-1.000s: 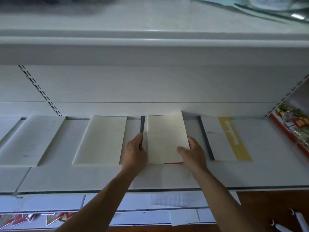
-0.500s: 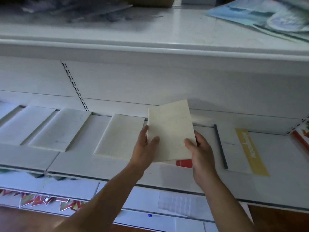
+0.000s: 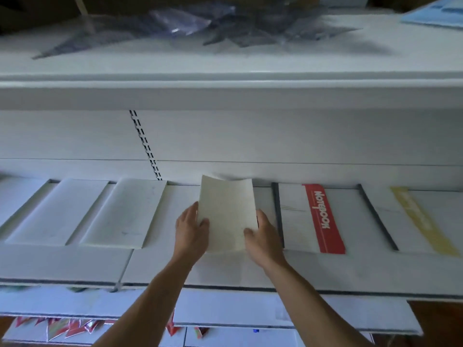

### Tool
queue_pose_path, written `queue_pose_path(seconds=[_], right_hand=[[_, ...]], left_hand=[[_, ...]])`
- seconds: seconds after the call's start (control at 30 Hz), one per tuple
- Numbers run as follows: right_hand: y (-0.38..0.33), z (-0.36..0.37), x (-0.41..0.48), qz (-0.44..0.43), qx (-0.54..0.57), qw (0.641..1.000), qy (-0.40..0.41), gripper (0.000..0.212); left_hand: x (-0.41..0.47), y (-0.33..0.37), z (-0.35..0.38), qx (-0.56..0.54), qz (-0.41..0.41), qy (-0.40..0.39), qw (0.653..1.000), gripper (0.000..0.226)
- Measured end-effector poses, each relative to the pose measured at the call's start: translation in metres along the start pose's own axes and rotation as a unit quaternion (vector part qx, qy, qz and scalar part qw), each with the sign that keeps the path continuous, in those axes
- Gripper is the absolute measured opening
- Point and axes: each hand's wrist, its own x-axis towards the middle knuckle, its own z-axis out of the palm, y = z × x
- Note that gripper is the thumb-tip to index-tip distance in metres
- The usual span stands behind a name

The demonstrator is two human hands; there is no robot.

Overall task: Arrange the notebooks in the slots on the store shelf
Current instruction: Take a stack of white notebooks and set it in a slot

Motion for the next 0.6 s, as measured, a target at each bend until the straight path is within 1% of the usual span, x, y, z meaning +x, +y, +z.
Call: queue_pose_path(seconds=[0.03, 0.07, 0.1, 0.2, 0.27, 0.33, 0.43, 0.53, 0.6], right_hand=[[0.000, 0.006, -0.001, 0.006, -0.012, 1.000, 0.016, 0.061], [0.000, 0.010, -0.003, 0.008, -0.019, 0.999, 0.030, 0.066], [0.000, 0.014, -0.004, 0.001, -0.026, 0.999, 0.038, 0.067], [0.001, 0.022, -0.004, -0.014, -0.055, 0.998, 0.036, 0.057], [-0.001, 0.029, -0.004, -0.007, -0.063, 0.998, 0.032, 0.057], [-0.005, 0.035, -0.004, 0.002, -0.077, 0.996, 0.038, 0.057], [-0.005, 0.037, -0.001, 0.011, -0.091, 0.995, 0.041, 0.056], [-0.008, 0.035, 0.002, 0.011, -0.098, 0.995, 0.029, 0.056], [-0.010, 0.031, 0.002, 0.009, -0.105, 0.994, 0.024, 0.056]], left_hand=[[0.004, -0.005, 0.000, 0.042, 0.008, -0.016, 0.999, 0.050], [0.008, -0.010, 0.001, 0.053, 0.012, -0.023, 0.998, 0.053], [0.008, -0.011, -0.001, 0.041, 0.016, -0.023, 0.999, 0.055], [0.011, -0.013, -0.005, 0.006, 0.029, -0.022, 0.999, 0.047], [0.014, -0.012, -0.005, 0.000, 0.035, -0.035, 0.999, 0.039], [0.016, -0.011, -0.002, 0.004, 0.038, -0.047, 0.998, 0.037], [0.021, -0.016, 0.006, 0.034, 0.039, -0.046, 0.998, 0.041], [0.020, -0.014, 0.002, 0.008, 0.021, -0.058, 0.998, 0.049], [0.018, -0.011, -0.008, -0.030, 0.006, -0.074, 0.997, 0.054]])
